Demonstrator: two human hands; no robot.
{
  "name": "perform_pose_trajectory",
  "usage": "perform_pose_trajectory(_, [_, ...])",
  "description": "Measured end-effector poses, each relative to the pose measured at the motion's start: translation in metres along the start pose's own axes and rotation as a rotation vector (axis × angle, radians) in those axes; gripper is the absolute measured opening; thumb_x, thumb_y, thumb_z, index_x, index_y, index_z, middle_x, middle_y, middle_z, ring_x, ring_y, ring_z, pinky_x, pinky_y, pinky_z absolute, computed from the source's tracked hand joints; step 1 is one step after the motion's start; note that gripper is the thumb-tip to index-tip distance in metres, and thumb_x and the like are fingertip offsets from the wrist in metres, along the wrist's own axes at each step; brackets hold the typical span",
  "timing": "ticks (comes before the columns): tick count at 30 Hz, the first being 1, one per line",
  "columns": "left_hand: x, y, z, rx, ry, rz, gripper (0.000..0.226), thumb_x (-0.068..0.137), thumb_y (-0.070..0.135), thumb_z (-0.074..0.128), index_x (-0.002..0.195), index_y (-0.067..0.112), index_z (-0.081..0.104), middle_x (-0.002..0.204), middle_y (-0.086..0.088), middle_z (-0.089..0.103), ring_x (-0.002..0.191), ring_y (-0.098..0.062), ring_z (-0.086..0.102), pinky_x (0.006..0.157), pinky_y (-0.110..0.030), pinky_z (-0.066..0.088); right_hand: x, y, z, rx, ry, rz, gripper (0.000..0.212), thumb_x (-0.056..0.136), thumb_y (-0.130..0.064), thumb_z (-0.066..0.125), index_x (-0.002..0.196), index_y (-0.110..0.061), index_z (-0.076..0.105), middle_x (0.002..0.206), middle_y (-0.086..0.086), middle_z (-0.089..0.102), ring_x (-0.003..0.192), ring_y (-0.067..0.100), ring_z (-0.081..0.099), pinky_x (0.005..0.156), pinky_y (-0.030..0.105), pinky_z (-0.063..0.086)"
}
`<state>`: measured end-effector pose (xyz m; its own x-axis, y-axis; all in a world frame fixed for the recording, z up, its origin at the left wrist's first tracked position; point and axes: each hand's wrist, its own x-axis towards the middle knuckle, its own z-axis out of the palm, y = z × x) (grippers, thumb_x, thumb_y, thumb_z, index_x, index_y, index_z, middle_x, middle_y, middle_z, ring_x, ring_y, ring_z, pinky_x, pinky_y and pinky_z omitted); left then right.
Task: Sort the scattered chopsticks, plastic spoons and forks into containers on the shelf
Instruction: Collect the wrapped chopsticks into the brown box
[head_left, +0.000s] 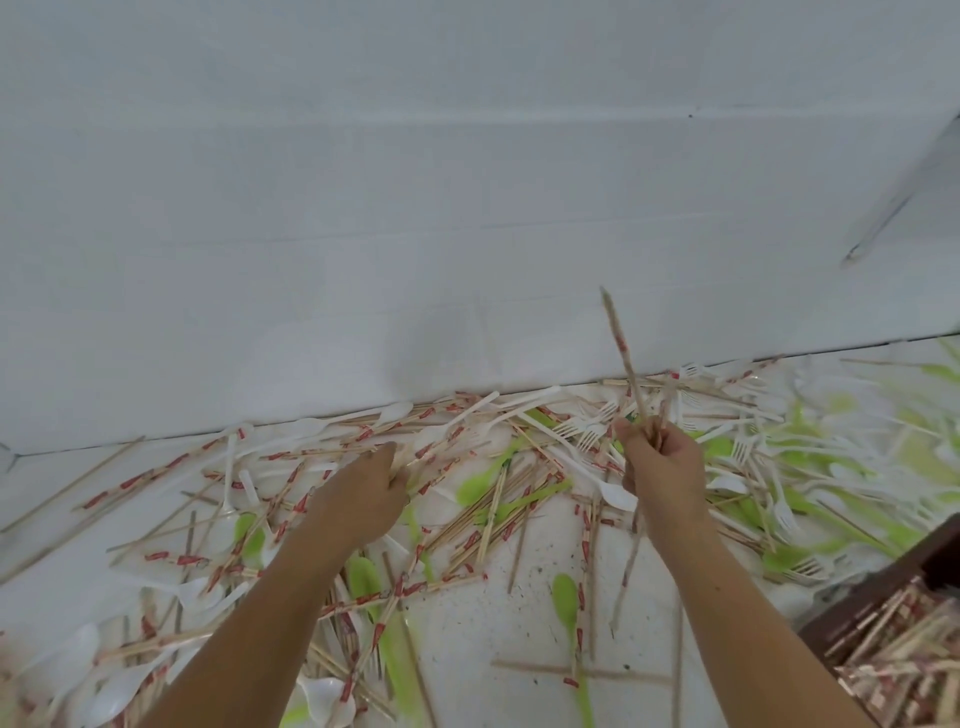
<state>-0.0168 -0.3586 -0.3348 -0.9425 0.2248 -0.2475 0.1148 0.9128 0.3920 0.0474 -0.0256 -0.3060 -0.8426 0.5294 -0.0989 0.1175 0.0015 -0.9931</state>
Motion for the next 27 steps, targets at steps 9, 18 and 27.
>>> perform_pose_trajectory(9, [0.006, -0.015, -0.017, -0.088, 0.181, -0.122, 0.022, 0.110, 0.032, 0.037, 0.092, 0.024, 0.048, 0.074, -0.004, 0.062, 0.062, -0.023, 0.059, 0.059, -0.038, 0.048, -0.012, 0.006, -0.001, 0.125, -0.018, -0.349, 0.056, 0.097, -0.012, 0.066, 0.056, -0.007, 0.028, 0.055, 0.009, 0.019, 0.051, 0.020, 0.020, 0.055, 0.014, 0.034])
perform_pose_trajectory(18, [0.013, -0.003, 0.022, 0.019, 0.264, -0.244, 0.065, 0.086, 0.029, 0.069, 0.145, 0.021, 0.042, 0.140, -0.010, 0.045, 0.130, -0.037, 0.041, 0.104, -0.051, 0.043, -0.018, 0.029, -0.003, 0.067, 0.051, -0.323, 0.035, 0.092, -0.033, 0.077, 0.076, -0.010, 0.057, 0.055, 0.029, 0.040, 0.045, 0.034, 0.031, 0.047, 0.030, 0.037])
perform_pose_trajectory(27, [0.006, 0.013, 0.072, 0.225, 0.241, -0.146, 0.032, 0.091, 0.039, 0.065, 0.115, 0.017, 0.065, 0.115, -0.003, 0.061, 0.105, -0.029, 0.059, 0.081, -0.041, 0.050, -0.041, 0.079, -0.004, 0.005, -0.001, -0.098, 0.092, 0.074, -0.079, 0.067, 0.062, 0.004, 0.030, 0.055, 0.030, 0.025, 0.053, 0.024, 0.032, 0.061, 0.022, 0.045])
